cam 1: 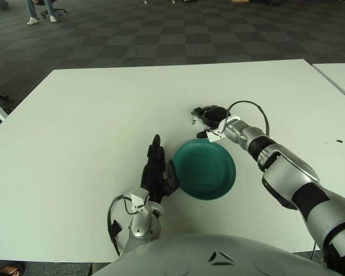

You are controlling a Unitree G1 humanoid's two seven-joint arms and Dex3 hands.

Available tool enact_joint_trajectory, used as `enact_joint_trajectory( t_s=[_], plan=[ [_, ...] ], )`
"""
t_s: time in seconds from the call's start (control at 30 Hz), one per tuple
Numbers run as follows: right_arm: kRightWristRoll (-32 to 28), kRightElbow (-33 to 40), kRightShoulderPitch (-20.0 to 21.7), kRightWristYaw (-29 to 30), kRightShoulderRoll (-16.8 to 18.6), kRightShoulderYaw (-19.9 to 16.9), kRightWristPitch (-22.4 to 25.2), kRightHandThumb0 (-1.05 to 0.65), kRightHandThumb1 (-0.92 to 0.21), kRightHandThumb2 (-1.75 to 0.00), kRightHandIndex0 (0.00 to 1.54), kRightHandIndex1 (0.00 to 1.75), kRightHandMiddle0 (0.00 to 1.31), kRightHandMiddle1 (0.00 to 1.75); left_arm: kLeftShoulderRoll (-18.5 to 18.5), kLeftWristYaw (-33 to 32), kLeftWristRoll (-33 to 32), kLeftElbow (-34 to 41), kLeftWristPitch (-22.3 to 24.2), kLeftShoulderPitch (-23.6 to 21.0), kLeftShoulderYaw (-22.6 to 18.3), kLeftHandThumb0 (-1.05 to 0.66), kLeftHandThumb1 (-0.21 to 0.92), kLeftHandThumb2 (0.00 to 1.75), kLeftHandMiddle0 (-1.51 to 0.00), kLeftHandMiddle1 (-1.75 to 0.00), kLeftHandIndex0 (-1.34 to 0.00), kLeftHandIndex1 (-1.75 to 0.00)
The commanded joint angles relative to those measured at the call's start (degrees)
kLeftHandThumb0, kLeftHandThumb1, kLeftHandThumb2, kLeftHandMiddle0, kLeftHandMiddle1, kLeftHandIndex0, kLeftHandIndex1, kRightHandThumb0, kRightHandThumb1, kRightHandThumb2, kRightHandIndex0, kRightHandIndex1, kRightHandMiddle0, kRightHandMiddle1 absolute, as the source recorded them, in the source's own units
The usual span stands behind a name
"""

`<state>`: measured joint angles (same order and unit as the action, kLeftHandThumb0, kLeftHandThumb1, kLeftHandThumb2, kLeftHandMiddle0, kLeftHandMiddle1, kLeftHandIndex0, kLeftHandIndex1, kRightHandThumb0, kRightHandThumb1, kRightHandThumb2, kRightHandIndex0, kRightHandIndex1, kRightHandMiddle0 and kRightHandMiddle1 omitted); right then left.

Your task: Put the charger into the plate.

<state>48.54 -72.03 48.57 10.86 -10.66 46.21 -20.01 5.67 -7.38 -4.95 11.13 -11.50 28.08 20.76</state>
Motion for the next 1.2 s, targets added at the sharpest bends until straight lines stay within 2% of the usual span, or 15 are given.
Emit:
enact_joint_trajectory(
  t_s=[0.0,0.1,0.17,0.23,0.3,0.4,0.5,0.57,0.6,0.67,0.73,0.9,1.17],
  plan=[
    [1.4,-2.7,-5.9,-2.8,0.3,1.4,1.3,-0.69,-0.92,-0.32,0.55,0.08,0.00,0.94,3.3,-0.6,0.2,3.4,0.8,0.4,3.0,-1.05,0.92,1.02,-0.05,0.00,-0.01,-0.08],
    [1.4,-2.4,-6.1,-2.4,0.3,1.7,1.2,-0.67,-0.92,-0.30,0.60,0.12,0.01,1.09,3.1,-0.4,0.1,3.7,1.1,0.4,2.9,-1.05,0.92,1.02,-0.05,-0.01,-0.01,-0.08],
    [1.4,-1.8,-6.3,-1.9,-0.1,1.8,0.9,-0.65,-0.92,-0.29,0.57,0.28,0.02,1.21,2.9,-0.4,0.4,3.7,1.3,0.4,2.7,-1.05,0.92,1.02,-0.05,-0.01,-0.01,-0.09],
    [1.4,-1.7,-6.4,-1.6,-0.2,1.8,0.9,-0.62,-0.92,-0.29,0.49,0.55,0.03,1.34,2.7,-0.5,0.7,3.7,1.4,0.4,2.5,-1.05,0.92,1.02,-0.05,-0.01,0.00,-0.09],
    [1.8,-3.2,-6.7,-0.3,-0.2,2.1,1.7,-0.60,-0.92,-0.29,0.45,0.70,0.04,1.42,2.6,-0.4,0.9,3.6,1.3,0.4,2.4,-1.05,0.92,1.02,-0.05,-0.01,0.00,-0.09],
    [2.6,-5.9,-7.6,2.1,0.2,2.6,4.0,-0.58,-0.92,-0.31,0.42,0.87,0.04,1.54,2.5,-0.2,1.0,3.5,1.3,0.1,2.1,-1.05,0.92,1.02,-0.05,-0.01,0.00,-0.10],
    [2.4,-6.3,-8.0,3.7,0.8,2.5,4.9,-0.56,-0.92,-0.33,0.41,0.97,0.04,1.62,2.4,-0.1,1.1,3.2,1.3,-0.1,1.8,-1.05,0.92,1.02,-0.06,-0.01,0.00,-0.10],
    [2.0,-5.9,-7.7,4.4,0.8,2.3,4.7,-0.56,-0.92,-0.36,0.38,1.21,0.04,1.69,2.2,0.0,1.2,3.4,1.5,-0.1,1.7,-1.05,0.92,1.02,-0.07,-0.01,0.00,-0.11],
    [1.8,-5.6,-7.8,5.2,0.8,2.0,4.8,-0.56,-0.92,-0.37,0.37,1.25,0.04,1.70,2.1,0.0,1.2,3.4,1.7,-0.1,1.6,-1.05,0.92,1.02,-0.07,-0.01,0.00,-0.11],
    [1.5,-5.5,-8.1,6.4,1.0,1.7,5.1,-0.58,-0.92,-0.42,0.38,1.54,0.08,1.73,1.9,0.1,1.2,3.6,1.8,-0.1,1.5,-1.05,0.92,1.03,-0.07,-0.01,0.00,-0.12],
    [1.0,-5.1,-8.7,7.8,1.3,1.3,5.4,-0.60,-0.92,-0.46,0.40,1.64,0.11,1.74,1.8,0.1,1.4,3.7,1.9,-0.1,1.5,-1.05,0.92,1.03,-0.07,-0.01,0.00,-0.12],
    [0.2,-5.0,-9.8,10.5,2.0,0.1,6.4,-0.61,-0.92,-0.52,0.53,1.73,0.28,1.74,1.3,0.3,1.5,3.9,2.1,-0.1,1.0,-1.05,0.92,1.03,-0.08,-0.01,0.00,-0.15],
    [1.1,-5.5,-10.3,14.3,2.3,0.2,7.5,-0.61,-0.92,-0.60,0.67,1.75,0.46,1.75,0.8,0.8,1.2,3.3,1.3,0.1,0.2,-1.05,0.92,1.03,-0.11,-0.01,0.00,-0.20]
  ],
)
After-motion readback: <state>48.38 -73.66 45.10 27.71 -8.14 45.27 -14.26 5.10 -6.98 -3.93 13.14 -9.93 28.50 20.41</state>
